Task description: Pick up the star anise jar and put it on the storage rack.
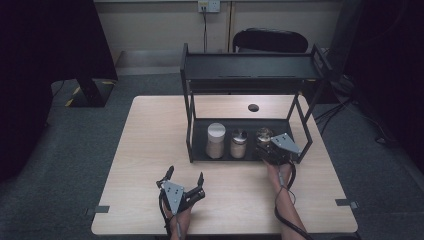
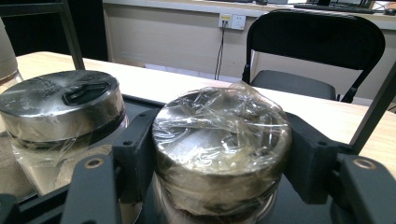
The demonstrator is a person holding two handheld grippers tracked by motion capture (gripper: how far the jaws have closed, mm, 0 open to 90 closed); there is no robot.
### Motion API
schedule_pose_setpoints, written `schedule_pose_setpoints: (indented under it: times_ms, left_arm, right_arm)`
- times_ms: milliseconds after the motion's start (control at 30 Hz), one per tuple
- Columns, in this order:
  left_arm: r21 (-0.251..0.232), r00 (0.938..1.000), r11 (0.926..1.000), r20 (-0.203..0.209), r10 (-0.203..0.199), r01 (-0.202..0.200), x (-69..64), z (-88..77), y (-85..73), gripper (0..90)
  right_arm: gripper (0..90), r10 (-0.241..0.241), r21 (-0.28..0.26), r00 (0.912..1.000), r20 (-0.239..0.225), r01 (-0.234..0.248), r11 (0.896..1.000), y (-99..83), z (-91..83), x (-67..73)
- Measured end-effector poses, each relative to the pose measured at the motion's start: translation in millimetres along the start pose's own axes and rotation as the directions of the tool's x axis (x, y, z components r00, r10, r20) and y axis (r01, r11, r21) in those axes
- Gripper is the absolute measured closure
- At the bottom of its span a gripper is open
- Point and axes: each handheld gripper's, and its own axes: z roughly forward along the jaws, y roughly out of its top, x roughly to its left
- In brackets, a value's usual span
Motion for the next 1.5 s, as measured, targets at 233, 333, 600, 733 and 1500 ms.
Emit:
schedule_pose_setpoints:
  times_ms: [233, 333, 600, 733, 1500]
  left_arm:
    - [0.001, 1.0000, 1.0000, -0.002, 0.000, 0.000, -0.4, 0.0, 0.1, 2.2]
    - [0.001, 1.0000, 1.0000, -0.002, 0.000, 0.000, -0.4, 0.1, 0.2, 2.2]
    - [0.000, 1.0000, 1.0000, -0.002, 0.000, 0.000, -0.3, 0.0, 0.0, 2.2]
    - [0.000, 1.0000, 1.0000, -0.002, 0.000, 0.000, -0.4, 0.0, 0.0, 2.1]
    - [0.001, 1.0000, 1.0000, -0.004, 0.000, 0.000, -0.7, 0.1, 0.2, 2.2]
  right_arm:
    - [34.5, -0.002, 0.004, 1.0000, 0.003, 0.002, 1.000, 0.5, -0.9, 0.9]
    - [34.4, -0.003, 0.012, 1.0000, 0.002, 0.003, 1.000, 2.4, -0.8, 0.5]
    - [34.1, 0.001, 0.016, 1.0000, 0.000, -0.001, 1.000, 3.3, -1.4, 0.3]
    - [34.1, 0.001, 0.019, 1.0000, -0.002, -0.001, 1.000, 3.8, -1.8, 0.0]
    - [20.1, 0.010, 0.024, 0.9999, 0.005, -0.010, 1.000, 0.4, 0.0, 0.8]
